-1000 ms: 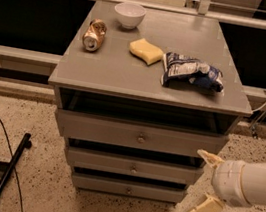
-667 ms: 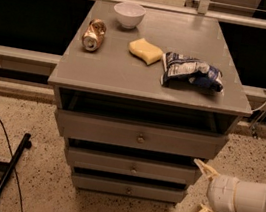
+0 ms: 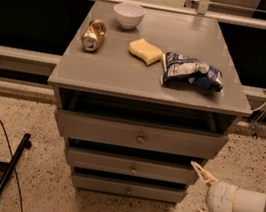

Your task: Open bottom drawer

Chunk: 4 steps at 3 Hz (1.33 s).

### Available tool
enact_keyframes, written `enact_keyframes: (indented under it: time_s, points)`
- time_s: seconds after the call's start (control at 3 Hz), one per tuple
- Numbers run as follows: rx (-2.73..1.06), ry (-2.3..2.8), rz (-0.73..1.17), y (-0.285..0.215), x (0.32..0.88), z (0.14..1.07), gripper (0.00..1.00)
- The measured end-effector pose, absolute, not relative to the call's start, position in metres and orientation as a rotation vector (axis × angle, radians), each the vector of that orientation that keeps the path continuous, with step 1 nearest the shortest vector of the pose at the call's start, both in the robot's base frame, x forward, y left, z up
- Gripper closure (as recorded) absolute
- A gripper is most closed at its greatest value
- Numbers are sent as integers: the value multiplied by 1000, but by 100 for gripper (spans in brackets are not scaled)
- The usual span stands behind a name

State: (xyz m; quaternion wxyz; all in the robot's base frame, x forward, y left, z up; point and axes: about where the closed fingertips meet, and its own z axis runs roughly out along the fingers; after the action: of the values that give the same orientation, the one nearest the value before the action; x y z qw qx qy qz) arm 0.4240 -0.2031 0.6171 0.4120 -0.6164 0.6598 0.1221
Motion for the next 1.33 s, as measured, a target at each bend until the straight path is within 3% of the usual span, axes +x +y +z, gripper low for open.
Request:
enact_keyframes:
  time_s: [1.33]
  points:
    - [-1742,1483,136,-227,427,489,0]
